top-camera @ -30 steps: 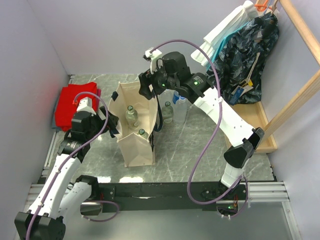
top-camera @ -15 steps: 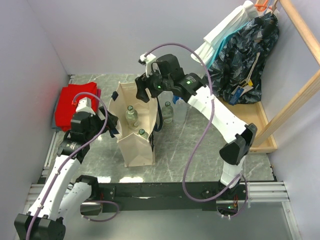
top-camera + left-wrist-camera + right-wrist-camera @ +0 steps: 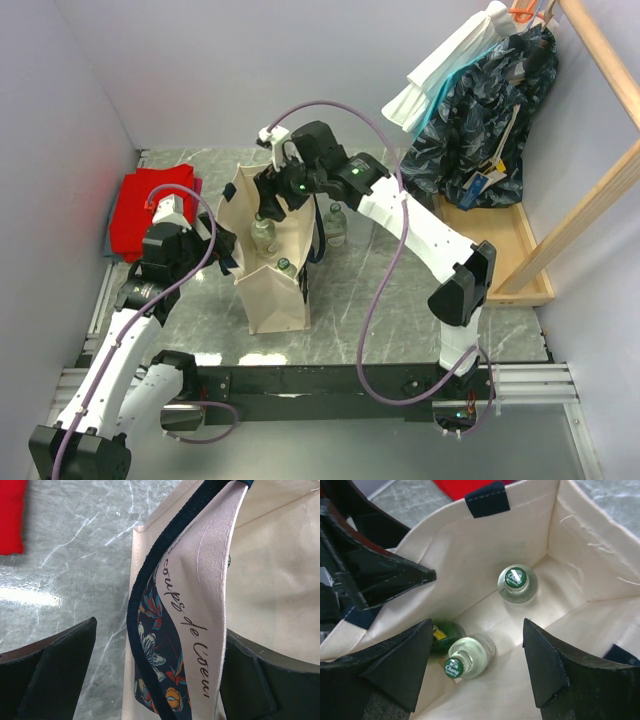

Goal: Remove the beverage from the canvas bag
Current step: Take out the drink from the canvas bag.

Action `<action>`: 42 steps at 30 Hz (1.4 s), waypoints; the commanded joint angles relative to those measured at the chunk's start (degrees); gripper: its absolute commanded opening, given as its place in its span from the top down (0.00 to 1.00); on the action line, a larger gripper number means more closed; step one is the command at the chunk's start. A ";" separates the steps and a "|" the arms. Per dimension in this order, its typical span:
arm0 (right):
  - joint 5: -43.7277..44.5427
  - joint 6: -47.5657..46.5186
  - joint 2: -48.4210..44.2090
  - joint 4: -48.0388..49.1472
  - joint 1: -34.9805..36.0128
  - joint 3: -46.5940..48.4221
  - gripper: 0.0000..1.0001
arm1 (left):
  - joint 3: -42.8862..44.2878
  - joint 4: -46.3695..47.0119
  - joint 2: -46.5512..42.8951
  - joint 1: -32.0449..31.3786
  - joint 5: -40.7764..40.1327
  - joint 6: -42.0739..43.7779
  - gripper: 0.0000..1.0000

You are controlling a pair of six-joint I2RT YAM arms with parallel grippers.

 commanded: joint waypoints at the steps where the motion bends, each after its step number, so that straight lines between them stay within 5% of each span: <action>1: -0.68 -0.59 2.65 -0.90 0.43 1.67 0.21 | 1.89 -0.43 0.05 -0.20 -0.56 1.01 0.00; 42: -0.68 0.55 8.10 1.48 0.60 2.81 0.22 | 1.63 -0.25 -1.27 -0.20 -0.64 0.75 0.03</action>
